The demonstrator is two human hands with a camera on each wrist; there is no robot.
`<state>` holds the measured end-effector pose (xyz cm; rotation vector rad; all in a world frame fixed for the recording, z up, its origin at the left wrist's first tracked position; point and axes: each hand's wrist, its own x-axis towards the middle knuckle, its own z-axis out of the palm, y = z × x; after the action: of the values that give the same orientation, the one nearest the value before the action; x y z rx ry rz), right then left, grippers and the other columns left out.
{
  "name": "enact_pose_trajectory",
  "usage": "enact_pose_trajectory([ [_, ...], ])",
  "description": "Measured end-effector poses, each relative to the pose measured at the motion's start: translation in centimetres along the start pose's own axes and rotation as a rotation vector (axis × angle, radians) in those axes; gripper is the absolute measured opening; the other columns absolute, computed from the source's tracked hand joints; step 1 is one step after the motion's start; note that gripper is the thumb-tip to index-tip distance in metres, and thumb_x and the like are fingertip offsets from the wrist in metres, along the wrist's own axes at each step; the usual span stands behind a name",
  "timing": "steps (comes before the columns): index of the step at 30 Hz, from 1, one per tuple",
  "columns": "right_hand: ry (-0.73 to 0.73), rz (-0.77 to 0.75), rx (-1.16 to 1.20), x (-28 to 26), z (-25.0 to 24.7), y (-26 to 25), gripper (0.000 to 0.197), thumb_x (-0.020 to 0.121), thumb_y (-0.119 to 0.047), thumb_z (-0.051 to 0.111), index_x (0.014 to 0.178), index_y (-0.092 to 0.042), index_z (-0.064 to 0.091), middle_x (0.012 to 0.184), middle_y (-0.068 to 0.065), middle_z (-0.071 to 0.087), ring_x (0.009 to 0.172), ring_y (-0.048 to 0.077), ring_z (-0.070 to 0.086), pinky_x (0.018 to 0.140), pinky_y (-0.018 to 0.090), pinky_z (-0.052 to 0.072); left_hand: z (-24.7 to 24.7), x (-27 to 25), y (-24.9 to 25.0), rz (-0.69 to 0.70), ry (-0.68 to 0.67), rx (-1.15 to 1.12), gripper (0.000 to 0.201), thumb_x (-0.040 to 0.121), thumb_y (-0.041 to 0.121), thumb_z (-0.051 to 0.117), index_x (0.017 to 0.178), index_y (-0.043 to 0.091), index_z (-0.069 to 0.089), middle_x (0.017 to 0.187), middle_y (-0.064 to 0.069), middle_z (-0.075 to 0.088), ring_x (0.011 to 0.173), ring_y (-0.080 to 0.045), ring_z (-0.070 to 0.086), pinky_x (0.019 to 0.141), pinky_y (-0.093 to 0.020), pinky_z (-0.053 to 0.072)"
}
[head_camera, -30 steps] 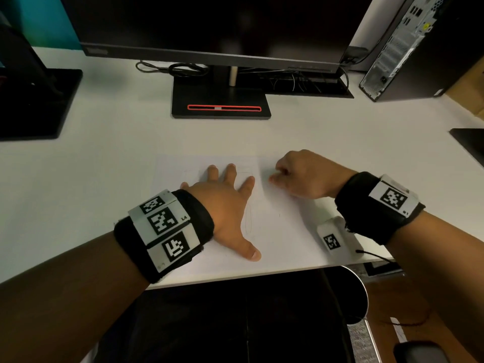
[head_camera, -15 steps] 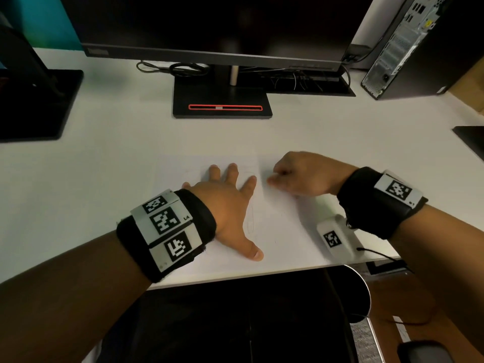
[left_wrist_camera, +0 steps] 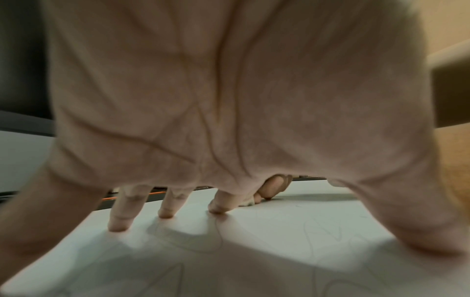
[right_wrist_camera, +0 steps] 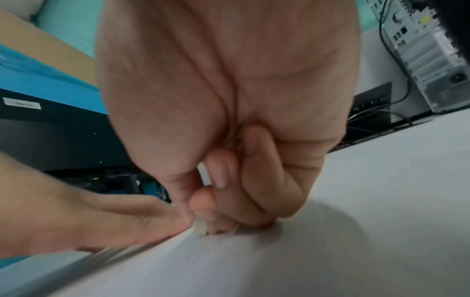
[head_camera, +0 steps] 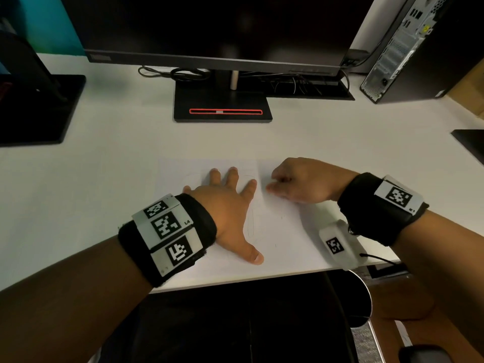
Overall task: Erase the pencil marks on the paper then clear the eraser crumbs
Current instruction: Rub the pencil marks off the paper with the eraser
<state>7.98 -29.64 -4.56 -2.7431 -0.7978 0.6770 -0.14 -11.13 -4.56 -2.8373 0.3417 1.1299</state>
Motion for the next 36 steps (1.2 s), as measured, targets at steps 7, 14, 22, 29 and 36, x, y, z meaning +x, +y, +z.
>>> enact_pose_trajectory([
  [7, 0.048, 0.063, 0.006, 0.6, -0.5, 0.6, 0.041, 0.099, -0.034, 0.052, 0.065, -0.011, 0.051, 0.061, -0.001, 0.056, 0.058, 0.017, 0.051, 0.058, 0.029, 0.039, 0.0, -0.1, -0.1, 0.006, 0.007, 0.0, 0.146, 0.059, 0.091, 0.066, 0.155, 0.033, -0.028, 0.162, -0.005, -0.035, 0.151, -0.04, -0.024, 0.114, -0.071, 0.023],
  [14, 0.075, 0.113, 0.039, 1.2, -1.2, 1.3, 0.042, 0.099, -0.034, 0.053, 0.064, -0.011, 0.054, 0.063, 0.002, 0.061, 0.061, 0.02, 0.055, 0.059, 0.03, 0.043, 0.0, 0.0, -0.1, 0.003, 0.005, -0.001, 0.146, 0.058, 0.091, 0.066, 0.154, 0.034, -0.029, 0.162, -0.005, -0.035, 0.151, -0.04, -0.024, 0.114, -0.072, 0.023],
  [22, 0.055, 0.105, 0.073, 1.7, -1.6, 1.1, 0.04, 0.097, -0.033, 0.054, 0.063, -0.011, 0.053, 0.06, 0.004, 0.058, 0.055, 0.02, 0.051, 0.058, 0.031, 0.044, -0.1, 0.0, -0.1, 0.001, 0.004, 0.001, 0.146, 0.058, 0.091, 0.066, 0.154, 0.034, -0.029, 0.162, -0.005, -0.035, 0.151, -0.04, -0.024, 0.114, -0.072, 0.022],
  [29, -0.019, 0.066, 0.095, 1.5, -1.0, 0.3, 0.041, 0.098, -0.034, 0.054, 0.063, -0.013, 0.052, 0.058, 0.001, 0.054, 0.053, 0.018, 0.047, 0.055, 0.028, 0.042, -0.1, 0.1, 0.0, -0.001, 0.003, 0.007, 0.146, 0.059, 0.091, 0.066, 0.155, 0.033, -0.028, 0.163, -0.005, -0.035, 0.151, -0.04, -0.023, 0.114, -0.072, 0.023],
  [36, -0.059, -0.028, -0.015, 1.4, -0.5, -1.1, 0.043, 0.099, -0.037, 0.051, 0.064, -0.011, 0.049, 0.06, 0.002, 0.05, 0.057, 0.019, 0.045, 0.054, 0.028, 0.038, 0.0, 0.1, -0.1, 0.0, 0.007, 0.012, 0.147, 0.058, 0.092, 0.065, 0.155, 0.032, -0.027, 0.163, -0.005, -0.034, 0.151, -0.041, -0.022, 0.114, -0.071, 0.024],
])
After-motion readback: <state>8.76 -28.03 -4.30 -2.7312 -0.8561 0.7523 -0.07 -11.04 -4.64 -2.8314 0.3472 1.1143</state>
